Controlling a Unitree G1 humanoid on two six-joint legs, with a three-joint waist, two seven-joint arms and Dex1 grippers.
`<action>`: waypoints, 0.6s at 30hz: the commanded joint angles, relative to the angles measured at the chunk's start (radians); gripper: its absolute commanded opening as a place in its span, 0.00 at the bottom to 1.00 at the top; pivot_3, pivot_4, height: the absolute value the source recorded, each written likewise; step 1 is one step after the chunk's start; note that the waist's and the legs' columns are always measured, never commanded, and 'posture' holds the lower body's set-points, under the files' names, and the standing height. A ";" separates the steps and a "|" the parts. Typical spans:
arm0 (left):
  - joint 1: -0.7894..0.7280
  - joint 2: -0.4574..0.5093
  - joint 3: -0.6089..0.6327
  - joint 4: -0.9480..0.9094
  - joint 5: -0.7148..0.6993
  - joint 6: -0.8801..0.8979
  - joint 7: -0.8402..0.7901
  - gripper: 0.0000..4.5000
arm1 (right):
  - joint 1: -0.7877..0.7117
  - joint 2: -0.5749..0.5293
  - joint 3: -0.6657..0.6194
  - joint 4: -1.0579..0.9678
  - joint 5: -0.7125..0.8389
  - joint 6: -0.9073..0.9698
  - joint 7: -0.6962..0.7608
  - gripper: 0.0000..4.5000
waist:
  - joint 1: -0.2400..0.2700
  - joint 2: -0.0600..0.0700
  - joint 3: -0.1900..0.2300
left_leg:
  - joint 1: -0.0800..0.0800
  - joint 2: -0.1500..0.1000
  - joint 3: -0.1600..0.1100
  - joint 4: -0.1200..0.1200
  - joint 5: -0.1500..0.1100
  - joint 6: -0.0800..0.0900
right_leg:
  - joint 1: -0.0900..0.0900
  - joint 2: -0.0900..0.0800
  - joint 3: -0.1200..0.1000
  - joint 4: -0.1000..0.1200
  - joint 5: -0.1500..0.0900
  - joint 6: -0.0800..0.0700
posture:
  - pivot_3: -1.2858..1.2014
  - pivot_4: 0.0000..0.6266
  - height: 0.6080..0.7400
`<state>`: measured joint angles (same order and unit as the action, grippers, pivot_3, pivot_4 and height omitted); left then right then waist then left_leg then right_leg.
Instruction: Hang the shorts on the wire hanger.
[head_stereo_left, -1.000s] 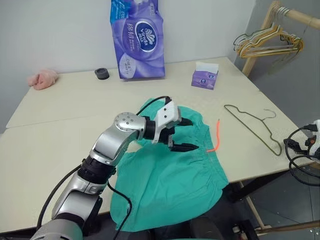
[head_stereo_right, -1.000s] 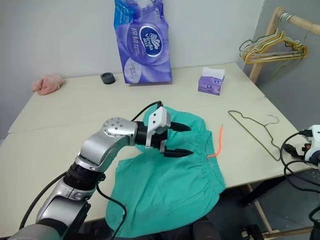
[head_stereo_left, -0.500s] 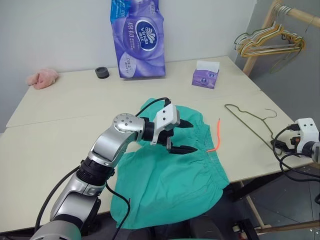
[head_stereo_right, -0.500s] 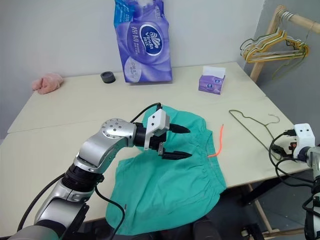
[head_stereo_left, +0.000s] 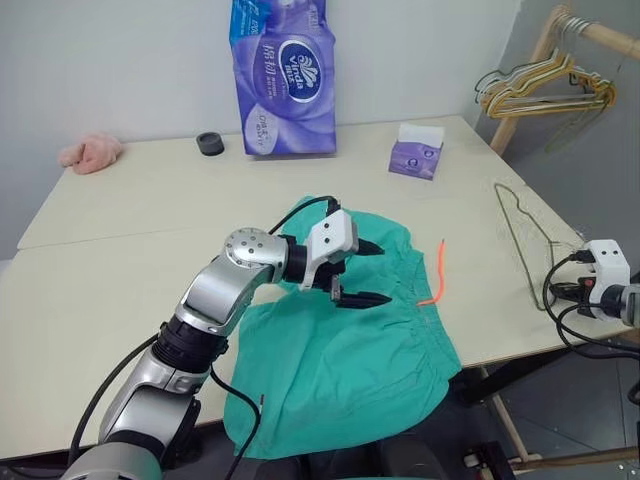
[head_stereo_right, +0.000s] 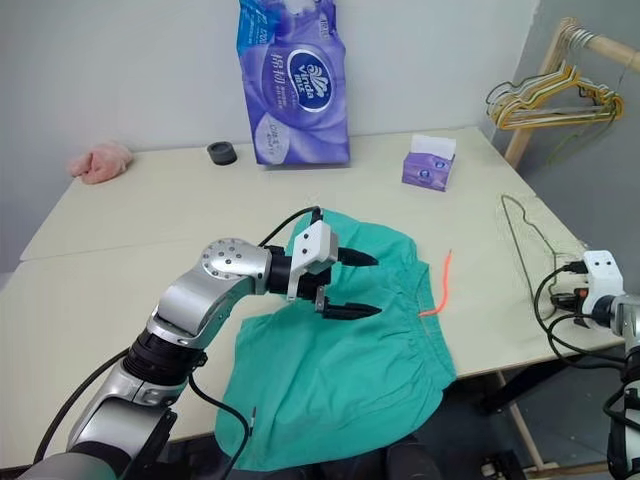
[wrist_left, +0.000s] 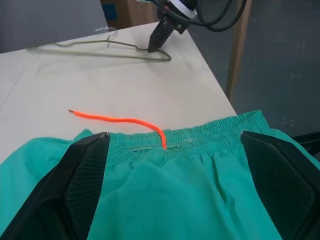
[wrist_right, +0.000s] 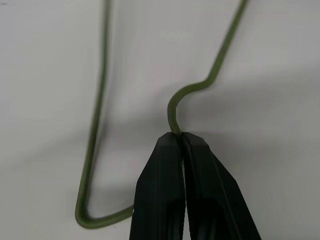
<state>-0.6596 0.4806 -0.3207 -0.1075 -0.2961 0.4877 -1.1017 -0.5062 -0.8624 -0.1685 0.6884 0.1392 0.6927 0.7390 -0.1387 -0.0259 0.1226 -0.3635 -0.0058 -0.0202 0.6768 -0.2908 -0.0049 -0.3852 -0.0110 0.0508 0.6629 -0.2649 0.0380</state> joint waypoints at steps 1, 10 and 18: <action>-0.001 0.007 0.032 0.002 -0.004 -0.012 0.007 0.99 | 0.073 0.008 0.052 -0.006 -0.052 -0.056 -0.022 0.00 | 0.001 -0.002 -0.001 | 0.000 0.000 0.000 0.000 0.000 0.000 | 0.000 0.000 -0.001 0.000 0.000 0.000 | 0.45 0.15 1.00; -0.045 0.002 0.131 0.135 -0.023 0.031 0.080 0.99 | 0.171 -0.090 0.022 -0.335 -0.099 -0.233 -0.043 0.00 | 0.004 0.003 0.002 | -0.001 -0.003 0.000 0.000 0.000 -0.001 | 0.000 -0.004 -0.002 -0.001 0.001 0.002 | 0.45 0.16 1.00; -0.188 0.033 0.277 0.409 -0.045 0.045 0.094 0.99 | 0.331 -0.193 0.024 -0.821 -0.144 -0.307 0.009 0.00 | -0.004 0.009 0.006 | -0.002 -0.001 -0.001 -0.001 0.000 -0.001 | -0.003 -0.001 -0.003 0.001 0.001 0.003 | 0.44 0.16 1.00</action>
<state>-0.8145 0.4951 -0.0879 0.2628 -0.3204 0.5374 -0.9972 -0.1760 -1.0284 -0.1371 -0.0580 0.0204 0.4290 0.7463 -0.1424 -0.0172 0.1284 -0.3658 -0.0064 -0.0210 0.6762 -0.2911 -0.0055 -0.3886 -0.0121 0.0473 0.6633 -0.2638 0.0409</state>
